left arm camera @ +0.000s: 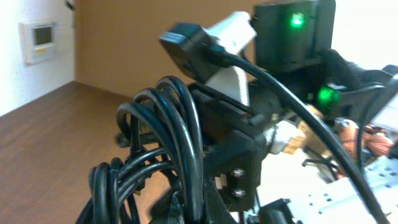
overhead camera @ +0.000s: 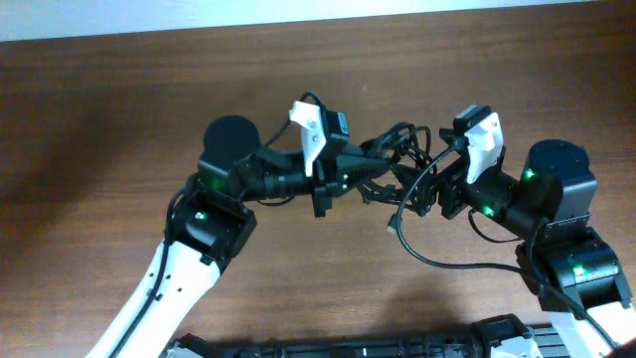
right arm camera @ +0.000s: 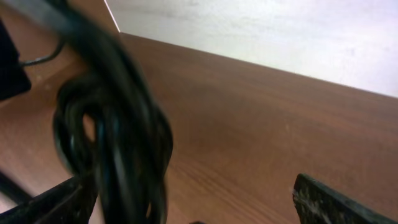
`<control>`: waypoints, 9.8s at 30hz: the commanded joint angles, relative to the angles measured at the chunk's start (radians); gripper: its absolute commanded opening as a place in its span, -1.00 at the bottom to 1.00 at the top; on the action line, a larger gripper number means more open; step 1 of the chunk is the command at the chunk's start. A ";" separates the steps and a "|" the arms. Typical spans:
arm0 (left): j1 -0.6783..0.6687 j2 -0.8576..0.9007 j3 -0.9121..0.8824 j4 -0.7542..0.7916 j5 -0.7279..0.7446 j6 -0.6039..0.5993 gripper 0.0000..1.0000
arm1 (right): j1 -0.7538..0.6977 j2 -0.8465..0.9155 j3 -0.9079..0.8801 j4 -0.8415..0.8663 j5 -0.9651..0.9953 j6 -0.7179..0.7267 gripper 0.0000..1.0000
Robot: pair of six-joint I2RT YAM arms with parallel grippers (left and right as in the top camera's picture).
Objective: Untangle cables
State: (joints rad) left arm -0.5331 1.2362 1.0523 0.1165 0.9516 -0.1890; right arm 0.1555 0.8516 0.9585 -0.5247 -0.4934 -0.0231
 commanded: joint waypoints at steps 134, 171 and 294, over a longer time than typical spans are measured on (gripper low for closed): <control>0.077 -0.001 -0.001 -0.005 0.096 -0.176 -0.59 | -0.005 0.014 0.009 -0.168 -0.427 -0.164 -0.92; 0.077 -0.002 -0.001 0.216 -0.397 -0.420 -1.00 | -0.005 0.014 0.009 -0.303 -0.341 -0.232 -0.92; 0.247 0.209 -0.004 -0.687 -0.892 -0.142 0.77 | -0.005 0.156 0.009 -0.306 0.231 0.031 0.97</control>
State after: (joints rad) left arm -0.2886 1.3582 1.0416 -0.5694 0.0700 -0.3912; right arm 0.1528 1.0039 0.9676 -0.8310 -0.2340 0.0143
